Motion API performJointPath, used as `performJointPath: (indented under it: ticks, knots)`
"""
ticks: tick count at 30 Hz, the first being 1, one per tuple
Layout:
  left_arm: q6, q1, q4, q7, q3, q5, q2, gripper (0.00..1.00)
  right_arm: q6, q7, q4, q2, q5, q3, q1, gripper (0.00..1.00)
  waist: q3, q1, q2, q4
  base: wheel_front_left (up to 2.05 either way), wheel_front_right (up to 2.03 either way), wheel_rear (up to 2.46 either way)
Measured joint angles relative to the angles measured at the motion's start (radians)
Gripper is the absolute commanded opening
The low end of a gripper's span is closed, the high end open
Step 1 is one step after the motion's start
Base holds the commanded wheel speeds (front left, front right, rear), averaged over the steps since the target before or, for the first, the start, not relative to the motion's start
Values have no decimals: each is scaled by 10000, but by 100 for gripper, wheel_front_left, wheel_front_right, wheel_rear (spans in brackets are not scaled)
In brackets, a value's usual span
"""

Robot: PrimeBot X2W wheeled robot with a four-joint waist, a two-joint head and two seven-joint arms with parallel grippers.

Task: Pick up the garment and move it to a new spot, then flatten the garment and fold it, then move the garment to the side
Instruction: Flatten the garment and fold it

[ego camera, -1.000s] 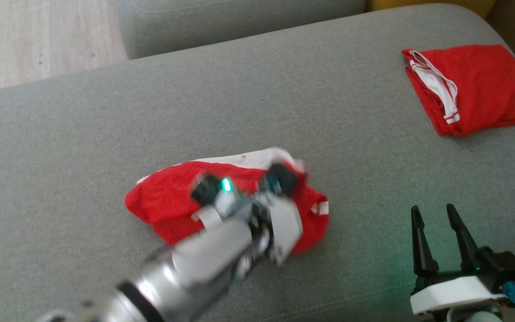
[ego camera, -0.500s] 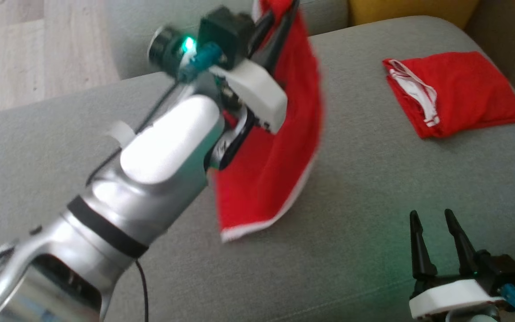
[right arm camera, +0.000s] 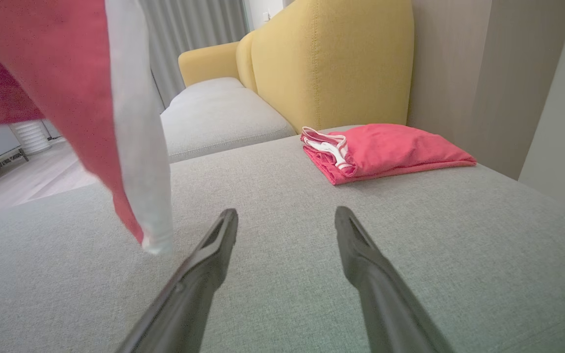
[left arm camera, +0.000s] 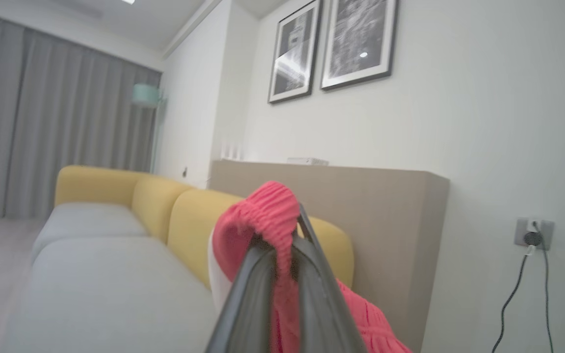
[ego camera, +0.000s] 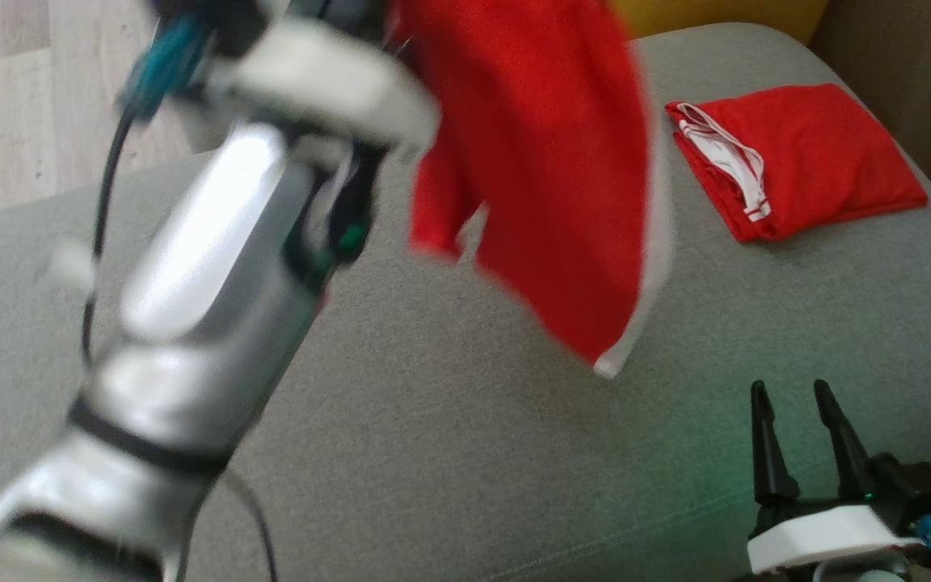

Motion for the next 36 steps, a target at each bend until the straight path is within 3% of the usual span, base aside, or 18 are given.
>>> performJointPath:
  ticks: [8, 14, 15, 16, 17, 22, 26, 30, 36]
  knots:
    - [-140, 4623, 861, 12, 780, 159, 1442, 0, 0, 0, 0, 0, -36, -247, 17, 100, 145, 0, 0, 646, 0, 0, 0]
    - [311, 6194, 1356, 12, 1080, 63, 1546, 0, 0, 0, -2, 0, -155, -359, 20, 100, 161, 0, 0, 1340, 0, 0, 0]
    - [410, 6333, 1488, 13, 1074, 56, 1522, 11, 0, 0, 0, 0, -194, -362, 31, 100, 157, 0, 0, 1463, 0, 0, 0]
    - [512, 6458, 1595, 54, 1070, 23, 1480, 41, 0, 0, 0, 0, -207, -362, 48, 100, 151, 0, 0, 1587, 0, 0, 0]
    - [600, 6564, 1712, 138, 1066, -42, 1427, 100, 0, 0, 0, 2, -213, -359, 72, 100, 143, 0, 0, 1704, 0, 0, 0]
    - [1104, 6962, 1854, 454, 1068, -201, 1191, 100, 0, 0, 4, 4, -215, -320, 185, 100, 93, 0, 0, 2039, 0, 0, 0]
    - [1593, 7022, 1024, 539, 984, 134, 1312, 100, 0, 0, 2, 4, -293, -337, 187, 100, 59, 0, 0, 2066, 0, 0, 0]
    - [1300, 6291, -73, 1317, 167, 466, 1195, 100, 0, 0, 0, 2, -297, -192, 183, 100, 168, 0, 0, 1919, 0, 0, 0]
    - [734, 4514, 880, 2236, -221, 385, 598, 100, 0, 0, 2, 2, -297, 134, 122, 100, 508, 0, 0, 1422, 0, 0, 0]
